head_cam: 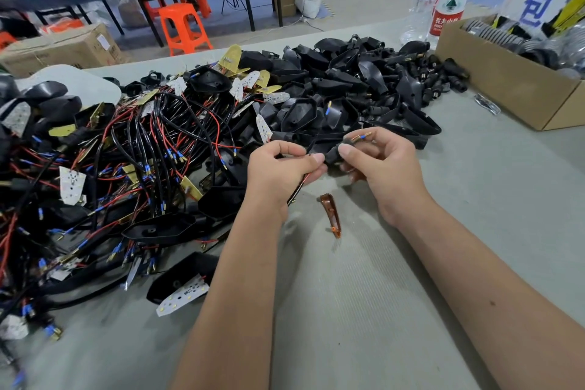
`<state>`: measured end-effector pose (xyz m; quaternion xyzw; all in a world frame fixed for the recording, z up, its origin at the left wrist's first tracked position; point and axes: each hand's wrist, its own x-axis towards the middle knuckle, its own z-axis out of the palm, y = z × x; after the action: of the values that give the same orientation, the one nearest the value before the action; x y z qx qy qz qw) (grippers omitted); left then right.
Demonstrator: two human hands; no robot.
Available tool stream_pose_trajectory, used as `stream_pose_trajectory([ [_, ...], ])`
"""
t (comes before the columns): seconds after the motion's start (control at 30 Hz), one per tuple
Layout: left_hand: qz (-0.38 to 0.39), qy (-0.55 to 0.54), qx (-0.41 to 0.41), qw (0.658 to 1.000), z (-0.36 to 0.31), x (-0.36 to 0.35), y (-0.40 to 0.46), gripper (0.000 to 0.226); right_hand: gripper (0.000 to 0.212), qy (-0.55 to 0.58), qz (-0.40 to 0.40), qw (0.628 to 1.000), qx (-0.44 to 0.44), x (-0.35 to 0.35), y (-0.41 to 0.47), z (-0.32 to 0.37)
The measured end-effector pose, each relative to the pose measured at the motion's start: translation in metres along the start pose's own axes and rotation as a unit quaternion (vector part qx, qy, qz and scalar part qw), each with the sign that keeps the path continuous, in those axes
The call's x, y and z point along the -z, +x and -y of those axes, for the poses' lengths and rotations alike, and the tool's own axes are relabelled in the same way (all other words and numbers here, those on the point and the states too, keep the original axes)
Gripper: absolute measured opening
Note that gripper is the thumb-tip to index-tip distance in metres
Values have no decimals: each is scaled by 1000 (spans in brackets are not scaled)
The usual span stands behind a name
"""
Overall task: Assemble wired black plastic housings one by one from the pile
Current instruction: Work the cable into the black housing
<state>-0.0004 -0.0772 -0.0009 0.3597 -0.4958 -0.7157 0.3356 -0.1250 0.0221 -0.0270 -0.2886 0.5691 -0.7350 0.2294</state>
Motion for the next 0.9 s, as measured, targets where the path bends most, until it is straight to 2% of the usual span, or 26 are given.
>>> stream_pose_trajectory([
  [0.13,32,-19,17,999,-4,3,2,29,5,23,-18,999,-22,2,3,1],
  [0.27,18,37,-5,999,1,3,0,29,28,38,-25,998,-42,1,4,2],
  [0.4,36,42,-2,999,1,2,3,19,29,31,-38,998,-50,2,4,2],
  [0.57,51,108,-54,991,6,3,5,28,27,29,-34,998,-40,1,4,1],
  [0.73,35,103,-67,992,8,4,9,25,28,84,-57,994,-46,3,4,3],
  [0.9,41,115,-68,990,11,-1,6,17,8,35,-1,999,-19,2,2,3],
])
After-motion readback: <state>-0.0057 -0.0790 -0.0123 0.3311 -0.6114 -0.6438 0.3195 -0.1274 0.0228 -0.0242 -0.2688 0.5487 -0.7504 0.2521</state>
